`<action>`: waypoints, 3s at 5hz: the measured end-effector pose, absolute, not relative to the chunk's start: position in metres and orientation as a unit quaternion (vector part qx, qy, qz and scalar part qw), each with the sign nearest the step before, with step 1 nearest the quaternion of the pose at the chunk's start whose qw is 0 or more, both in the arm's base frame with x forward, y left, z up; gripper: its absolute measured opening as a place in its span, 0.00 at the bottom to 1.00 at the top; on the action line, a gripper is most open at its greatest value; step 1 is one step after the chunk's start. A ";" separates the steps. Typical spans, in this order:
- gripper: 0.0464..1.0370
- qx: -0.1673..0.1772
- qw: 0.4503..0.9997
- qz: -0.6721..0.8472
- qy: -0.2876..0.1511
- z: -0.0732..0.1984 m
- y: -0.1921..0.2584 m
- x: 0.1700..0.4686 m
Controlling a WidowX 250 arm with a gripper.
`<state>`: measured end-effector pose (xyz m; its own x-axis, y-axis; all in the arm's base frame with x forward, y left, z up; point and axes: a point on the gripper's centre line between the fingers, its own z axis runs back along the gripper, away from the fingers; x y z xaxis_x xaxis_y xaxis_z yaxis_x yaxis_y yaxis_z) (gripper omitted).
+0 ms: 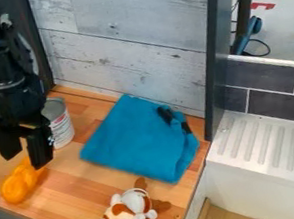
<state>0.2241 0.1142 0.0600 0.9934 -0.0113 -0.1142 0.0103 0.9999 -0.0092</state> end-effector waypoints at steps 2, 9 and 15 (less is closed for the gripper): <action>0.96 -0.018 0.996 0.017 0.086 0.035 0.127 0.223; 0.78 -0.013 0.996 0.050 0.073 0.053 0.128 0.219; 0.78 -0.043 0.988 -0.055 0.135 0.010 0.039 0.210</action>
<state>0.2099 0.0389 0.0099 0.9575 -0.1198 -0.2622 0.0968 0.9904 -0.0991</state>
